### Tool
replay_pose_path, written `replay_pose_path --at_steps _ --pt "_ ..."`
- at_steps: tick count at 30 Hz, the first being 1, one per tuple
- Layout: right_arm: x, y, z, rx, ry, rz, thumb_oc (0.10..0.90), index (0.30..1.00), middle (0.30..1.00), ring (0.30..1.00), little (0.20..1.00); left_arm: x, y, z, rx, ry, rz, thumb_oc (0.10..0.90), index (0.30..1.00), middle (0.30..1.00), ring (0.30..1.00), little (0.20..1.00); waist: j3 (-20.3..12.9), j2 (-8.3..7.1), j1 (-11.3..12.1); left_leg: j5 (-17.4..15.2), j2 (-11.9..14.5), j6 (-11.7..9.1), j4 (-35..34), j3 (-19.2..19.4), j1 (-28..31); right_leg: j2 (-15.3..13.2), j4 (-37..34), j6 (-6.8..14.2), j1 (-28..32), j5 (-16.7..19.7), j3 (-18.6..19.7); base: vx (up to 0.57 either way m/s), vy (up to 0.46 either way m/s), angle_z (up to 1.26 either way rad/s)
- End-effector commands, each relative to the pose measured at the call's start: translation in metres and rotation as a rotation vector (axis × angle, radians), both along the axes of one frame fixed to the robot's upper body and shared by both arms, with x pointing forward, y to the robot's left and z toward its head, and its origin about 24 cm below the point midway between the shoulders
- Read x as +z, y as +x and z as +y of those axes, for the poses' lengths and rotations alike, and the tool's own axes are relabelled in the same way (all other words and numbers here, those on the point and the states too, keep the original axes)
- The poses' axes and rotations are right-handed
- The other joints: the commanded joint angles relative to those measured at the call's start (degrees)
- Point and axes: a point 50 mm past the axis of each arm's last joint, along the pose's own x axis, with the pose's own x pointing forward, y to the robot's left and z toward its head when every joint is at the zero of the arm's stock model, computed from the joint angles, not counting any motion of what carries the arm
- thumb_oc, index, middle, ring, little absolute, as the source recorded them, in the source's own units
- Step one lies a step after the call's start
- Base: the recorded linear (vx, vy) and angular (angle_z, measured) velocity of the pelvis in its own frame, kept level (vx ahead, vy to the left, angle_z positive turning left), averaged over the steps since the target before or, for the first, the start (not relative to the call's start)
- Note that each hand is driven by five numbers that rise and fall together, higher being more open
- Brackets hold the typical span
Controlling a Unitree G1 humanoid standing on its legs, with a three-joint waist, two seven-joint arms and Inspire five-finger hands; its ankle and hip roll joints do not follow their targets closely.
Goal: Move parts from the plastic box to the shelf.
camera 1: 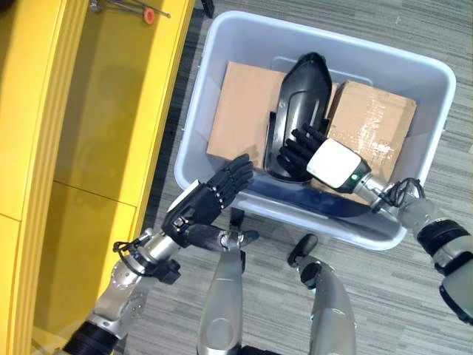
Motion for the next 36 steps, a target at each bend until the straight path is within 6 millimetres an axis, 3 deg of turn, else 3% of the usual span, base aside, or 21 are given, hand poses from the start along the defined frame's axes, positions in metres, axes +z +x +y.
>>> replay_pose_path --at_steps 1,11,14,15,22,30,32,36 --pt "0.024 0.01 -0.003 -0.085 -0.001 0.008 0.4 0.3 0.3 0.3 0.3 0.024 -0.008 -0.02 -0.118 -0.054 -0.159 0.9 1.0 1.0 1.0 1.0 -1.24 0.55 0.31 -5.05 -0.89 2.26 1.05 1.67 -0.63 3.86 -4.35 2.88 2.52 0.24 -0.86 0.0 0.0 0.0" --pt "0.031 0.019 -0.003 -0.181 0.02 0.094 0.4 0.3 0.3 0.3 0.3 0.024 -0.005 -0.017 -0.121 -0.04 -0.144 0.9 1.0 1.0 1.0 1.0 -1.24 0.65 1.42 -4.78 -1.6 2.56 1.8 1.13 -3.66 3.05 -2.93 3.23 -0.15 0.51 -1.89 0.0 -0.003 0.02" --pt "0.024 0.02 -0.012 -0.219 0.045 0.095 0.4 0.3 0.3 0.3 0.3 0.021 -0.005 -0.021 -0.143 -0.002 -0.137 0.9 1.0 1.0 1.0 1.0 -1.24 1.0 1.68 -4.82 -1.85 2.76 2.33 0.67 -4.82 2.93 -2.28 3.07 -1.15 0.43 -2.02 -0.01 0.004 -0.01" --pt "0.019 0.017 -0.023 -0.216 0.056 0.089 0.4 0.3 0.3 0.3 0.3 0.022 -0.004 -0.018 -0.139 -0.03 -0.133 0.9 1.0 1.0 1.0 1.0 -1.24 1.6 1.89 -4.99 -2.42 3.02 2.59 0.44 -5.38 2.63 -2.16 3.14 -1.67 0.54 -2.2 -0.03 0.014 -0.02" --pt "0.01 0.009 -0.022 -0.087 0.151 0.006 0.4 0.3 0.3 0.3 0.3 0.022 -0.006 -0.019 -0.154 -0.046 -0.154 0.9 1.0 1.0 1.0 1.0 -1.24 2.5 1.78 -5.64 -2.96 3.29 2.95 0.46 -4.26 2.61 -2.65 3.03 -0.58 0.46 -1.99 -0.02 0.012 0.02" --pt "0.015 -0.007 0.002 0.197 0.263 -0.05 0.4 0.3 0.3 0.3 0.3 0.023 -0.015 -0.017 -0.192 -0.057 -0.161 0.9 1.0 1.0 1.0 1.0 -1.24 2.16 0.79 -6.66 -2.49 3.14 1.62 1.05 2.94 3.9 -6.96 2.84 6.53 0.62 -0.47 0.0 0.0 0.0" --pt "0.025 -0.011 0.01 0.265 0.315 -0.066 0.4 0.3 0.3 0.3 0.3 0.023 -0.017 -0.016 -0.187 -0.055 -0.163 0.9 1.0 1.0 1.0 1.0 -1.24 1.82 0.39 -6.86 -2.28 3.11 0.94 1.33 5.35 4.28 -8.18 2.84 8.88 0.67 0.05 0.0 0.018 -0.05" --pt "0.053 -0.027 0.045 0.434 0.392 -0.099 0.4 0.3 0.3 0.3 0.3 0.027 -0.023 -0.017 -0.178 -0.064 -0.193 0.9 1.0 1.0 1.0 1.0 -1.24 0.92 -1.26 -6.2 -1.36 3.05 -1.13 3.04 11.73 5.58 -12.53 2.6 15.27 1.92 1.36 0.0 0.063 -0.12"
